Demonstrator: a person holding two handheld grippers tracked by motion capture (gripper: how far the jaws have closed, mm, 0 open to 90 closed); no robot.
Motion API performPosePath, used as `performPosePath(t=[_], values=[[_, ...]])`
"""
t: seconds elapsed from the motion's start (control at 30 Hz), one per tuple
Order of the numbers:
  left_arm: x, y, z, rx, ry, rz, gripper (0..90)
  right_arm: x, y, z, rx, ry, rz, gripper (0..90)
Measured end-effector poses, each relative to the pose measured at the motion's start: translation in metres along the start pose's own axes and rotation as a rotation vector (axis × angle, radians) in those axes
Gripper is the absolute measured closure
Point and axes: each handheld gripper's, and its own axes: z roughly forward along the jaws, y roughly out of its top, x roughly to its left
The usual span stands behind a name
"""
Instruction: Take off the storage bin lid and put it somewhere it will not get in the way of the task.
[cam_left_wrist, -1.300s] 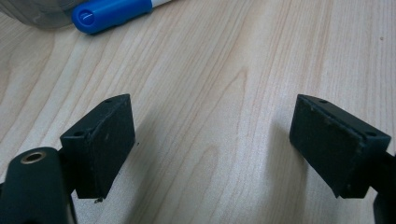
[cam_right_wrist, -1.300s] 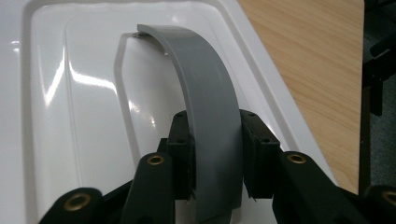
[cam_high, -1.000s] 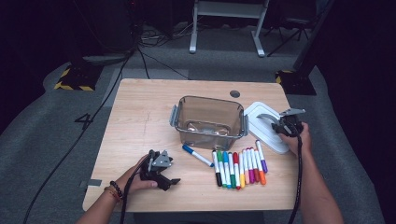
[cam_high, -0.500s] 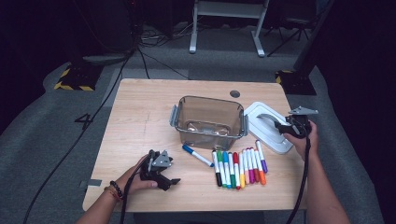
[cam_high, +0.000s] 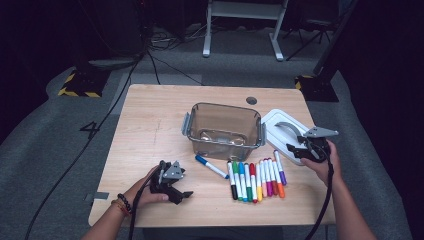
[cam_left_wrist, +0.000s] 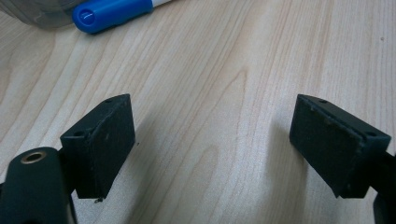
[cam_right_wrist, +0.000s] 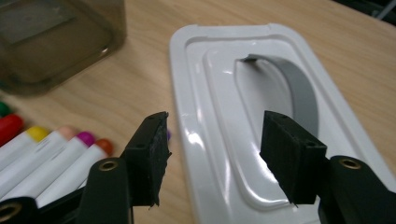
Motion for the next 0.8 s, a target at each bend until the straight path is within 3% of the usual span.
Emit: performPosePath(t=[0.27,0.37,0.43,0.67,0.8], values=[[0.0,0.0,0.0,0.0,0.0,0.0,14.6,0.028,-0.029,-0.011,0.04,0.078,-0.039,44.6],[0.0,0.0,0.0,0.0,-0.001,0.0,14.6,0.034,-0.037,-0.013,0.042,0.112,-0.03,44.4],[0.0,0.0,0.0,0.0,-0.002,0.001,14.5,0.039,-0.041,-0.014,0.049,0.109,-0.043,45.4],[0.0,0.001,0.001,0.001,-0.001,0.003,14.3,0.045,-0.051,-0.012,0.066,0.143,-0.029,46.4],[0.0,0.001,0.001,0.001,-0.001,0.003,14.3,0.045,-0.051,-0.013,0.063,0.138,-0.028,46.5]])
